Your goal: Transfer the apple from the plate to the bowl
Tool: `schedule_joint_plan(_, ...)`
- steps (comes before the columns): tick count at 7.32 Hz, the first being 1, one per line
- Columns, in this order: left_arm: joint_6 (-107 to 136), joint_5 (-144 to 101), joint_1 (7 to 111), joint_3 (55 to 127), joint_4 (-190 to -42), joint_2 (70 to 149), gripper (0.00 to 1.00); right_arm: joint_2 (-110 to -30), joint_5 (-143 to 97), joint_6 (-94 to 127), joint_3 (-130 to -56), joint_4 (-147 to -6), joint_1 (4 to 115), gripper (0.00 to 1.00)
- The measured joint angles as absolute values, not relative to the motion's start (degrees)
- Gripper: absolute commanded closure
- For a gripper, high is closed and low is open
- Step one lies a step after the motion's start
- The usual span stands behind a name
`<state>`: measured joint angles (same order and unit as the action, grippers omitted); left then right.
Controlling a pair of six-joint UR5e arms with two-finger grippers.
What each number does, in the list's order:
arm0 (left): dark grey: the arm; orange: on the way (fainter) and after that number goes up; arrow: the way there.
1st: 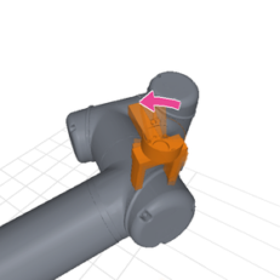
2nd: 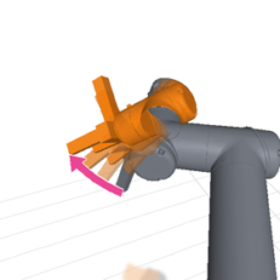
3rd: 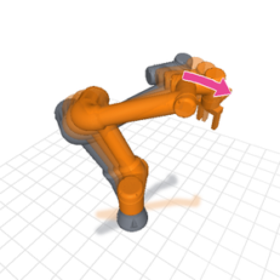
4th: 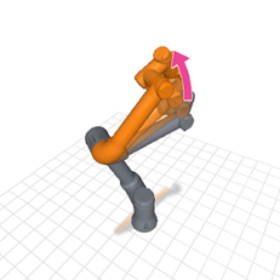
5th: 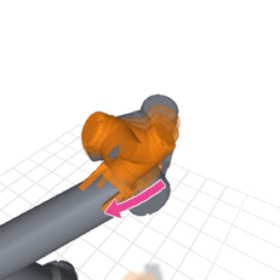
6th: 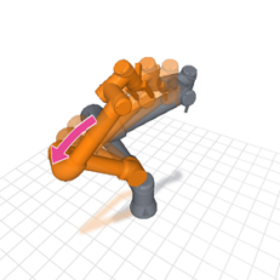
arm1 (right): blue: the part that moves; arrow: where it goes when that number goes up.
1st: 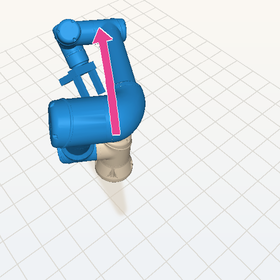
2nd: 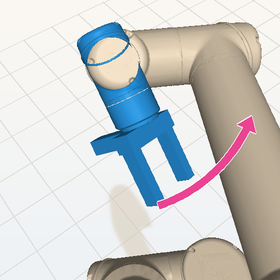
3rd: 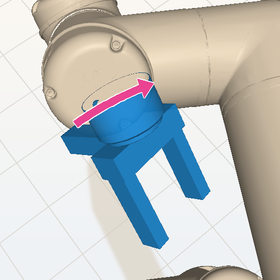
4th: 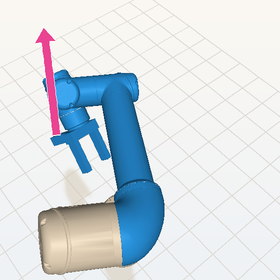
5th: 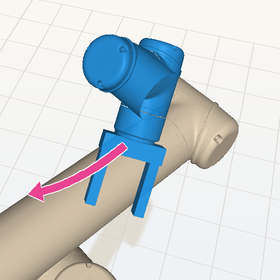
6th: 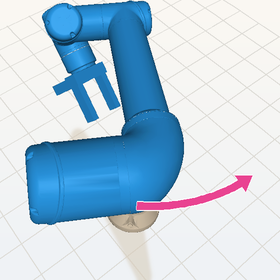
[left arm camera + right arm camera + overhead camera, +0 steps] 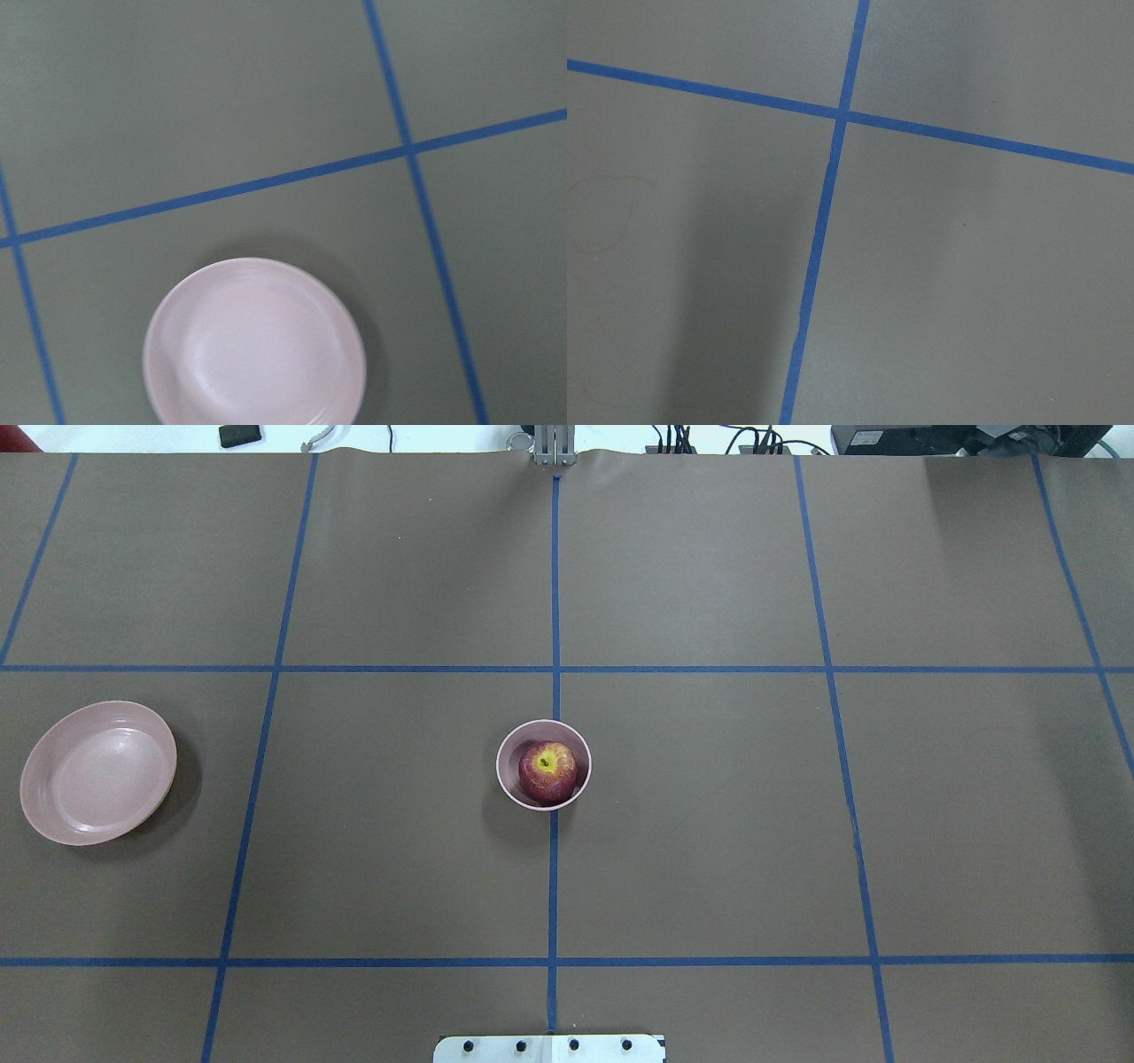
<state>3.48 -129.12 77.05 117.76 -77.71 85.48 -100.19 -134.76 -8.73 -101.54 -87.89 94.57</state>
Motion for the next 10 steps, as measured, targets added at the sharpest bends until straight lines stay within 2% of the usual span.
schedule_joint_plan(3, -7.7, -131.5, 87.3, 114.3, -80.2, 77.4, 0.02, -96.9, -135.2, -0.7, -101.8, -88.0, 91.9, 0.0)
schedule_joint_plan(6, -7.7, -133.5, 92.0, 111.6, -88.5, 71.8, 0.02, -95.1, -134.9, 4.8, -102.0, -87.8, 88.1, 0.0)
schedule_joint_plan(10, -2.3, -139.3, 93.4, 110.4, -92.5, 71.9, 0.02, -94.8, -134.9, 4.8, -102.1, -87.7, 87.5, 0.0)
